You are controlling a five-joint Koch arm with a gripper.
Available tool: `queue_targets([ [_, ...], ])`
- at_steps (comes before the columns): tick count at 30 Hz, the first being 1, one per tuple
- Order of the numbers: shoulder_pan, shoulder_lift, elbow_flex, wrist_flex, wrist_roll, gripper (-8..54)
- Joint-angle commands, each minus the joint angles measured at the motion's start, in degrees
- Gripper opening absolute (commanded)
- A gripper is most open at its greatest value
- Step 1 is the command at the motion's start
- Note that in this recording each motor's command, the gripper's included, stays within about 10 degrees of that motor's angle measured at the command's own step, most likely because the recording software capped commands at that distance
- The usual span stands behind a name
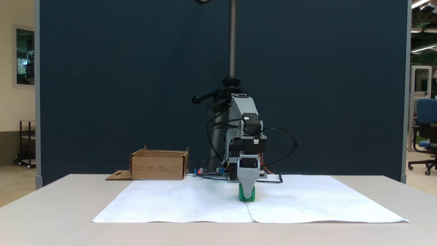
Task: Grasp a green dice and put it in the bin.
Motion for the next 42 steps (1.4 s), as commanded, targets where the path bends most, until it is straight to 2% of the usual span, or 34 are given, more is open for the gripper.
queue_targets([
  [1,-1.5,0.8,-3.1,-1.0,2.6,41.5],
  [36,0.4,-2.5,-3.4,-1.8,2.5,41.3],
  [42,0.8,-2.5,-3.4,-1.5,2.4,38.8],
])
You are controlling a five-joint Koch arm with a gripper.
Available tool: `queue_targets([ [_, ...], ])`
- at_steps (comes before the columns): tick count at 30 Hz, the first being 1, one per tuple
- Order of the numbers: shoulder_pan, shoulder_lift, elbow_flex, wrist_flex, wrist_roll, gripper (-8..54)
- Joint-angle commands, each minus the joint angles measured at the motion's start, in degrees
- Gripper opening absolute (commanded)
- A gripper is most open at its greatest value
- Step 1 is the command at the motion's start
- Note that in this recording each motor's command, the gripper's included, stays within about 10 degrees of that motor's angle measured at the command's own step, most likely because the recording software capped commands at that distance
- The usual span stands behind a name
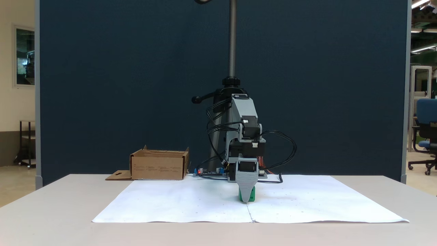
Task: Grasp a green dice and put it in the bin.
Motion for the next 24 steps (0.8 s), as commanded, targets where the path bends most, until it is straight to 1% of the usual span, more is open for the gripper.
queue_targets([
  [1,-0.4,0.8,-1.6,-1.0,2.4,38.2],
  [3,-0.4,0.8,-1.6,-0.4,2.4,36.5],
  [6,-0.4,0.7,-1.6,0.2,2.4,36.4],
  [7,-0.4,0.7,-1.6,0.3,2.5,35.1],
  [9,-0.4,0.9,-1.6,0.8,2.5,30.1],
  [11,-0.4,1.0,-1.6,1.1,2.5,27.2],
  [17,-0.1,2.4,-1.6,1.3,2.5,12.1],
  [24,4.7,7.7,-3.3,0.8,2.5,12.1],
])
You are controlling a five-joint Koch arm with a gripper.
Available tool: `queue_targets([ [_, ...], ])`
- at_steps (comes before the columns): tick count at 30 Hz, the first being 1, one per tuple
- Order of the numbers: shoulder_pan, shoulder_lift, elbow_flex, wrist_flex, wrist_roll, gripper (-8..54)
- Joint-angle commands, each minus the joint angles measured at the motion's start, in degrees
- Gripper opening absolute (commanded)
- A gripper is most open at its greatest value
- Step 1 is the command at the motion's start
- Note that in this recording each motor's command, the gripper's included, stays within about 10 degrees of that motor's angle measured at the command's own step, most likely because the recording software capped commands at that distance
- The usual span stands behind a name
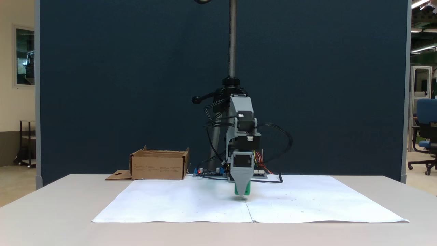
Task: Grasp a green dice and put it in the bin.
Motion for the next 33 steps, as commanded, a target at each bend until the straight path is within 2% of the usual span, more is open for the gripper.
queue_targets([
  [1,1.8,3.6,-3.6,0.6,2.5,12.1],
  [7,25.8,14.0,-14.2,-7.9,2.0,12.1],
  [16,46.1,23.1,-14.5,-9.4,-2.2,12.1],
  [33,91.5,21.7,-14.5,-9.0,-20.7,12.1],
])
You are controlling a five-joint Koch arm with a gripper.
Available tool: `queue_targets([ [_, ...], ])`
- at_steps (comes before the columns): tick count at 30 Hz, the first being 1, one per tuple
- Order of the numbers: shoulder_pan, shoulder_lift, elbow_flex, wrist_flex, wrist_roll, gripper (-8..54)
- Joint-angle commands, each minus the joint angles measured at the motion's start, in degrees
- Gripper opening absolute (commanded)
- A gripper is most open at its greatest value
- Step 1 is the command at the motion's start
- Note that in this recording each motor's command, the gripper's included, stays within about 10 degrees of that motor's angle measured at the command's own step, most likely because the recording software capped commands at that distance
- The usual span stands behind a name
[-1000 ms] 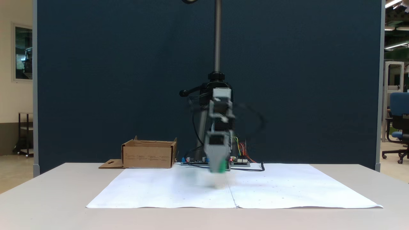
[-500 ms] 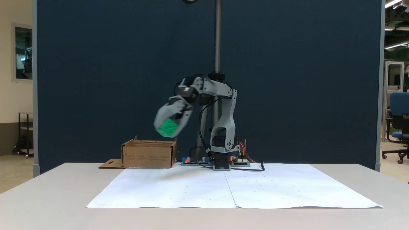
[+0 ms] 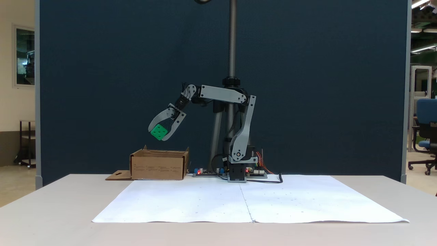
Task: Grasp a green dice and put it in the bin.
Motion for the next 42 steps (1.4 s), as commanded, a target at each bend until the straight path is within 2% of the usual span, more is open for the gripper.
queue_targets([
  [1,5.4,0.4,-2.7,-2.9,-6.5,12.1],
  [12,16.8,-9.3,-1.4,-3.2,-21.0,12.1],
  [19,17.6,-14.8,-1.4,-7.2,-21.5,13.4],
  [22,17.7,-16.1,-1.2,-7.2,-21.4,30.9],
  [24,17.3,-16.2,-1.0,-7.2,-21.4,36.6],
  [37,12.0,-16.3,-1.0,-8.7,-20.3,37.0],
  [42,4.0,-10.5,-1.2,-15.4,-7.1,37.0],
])
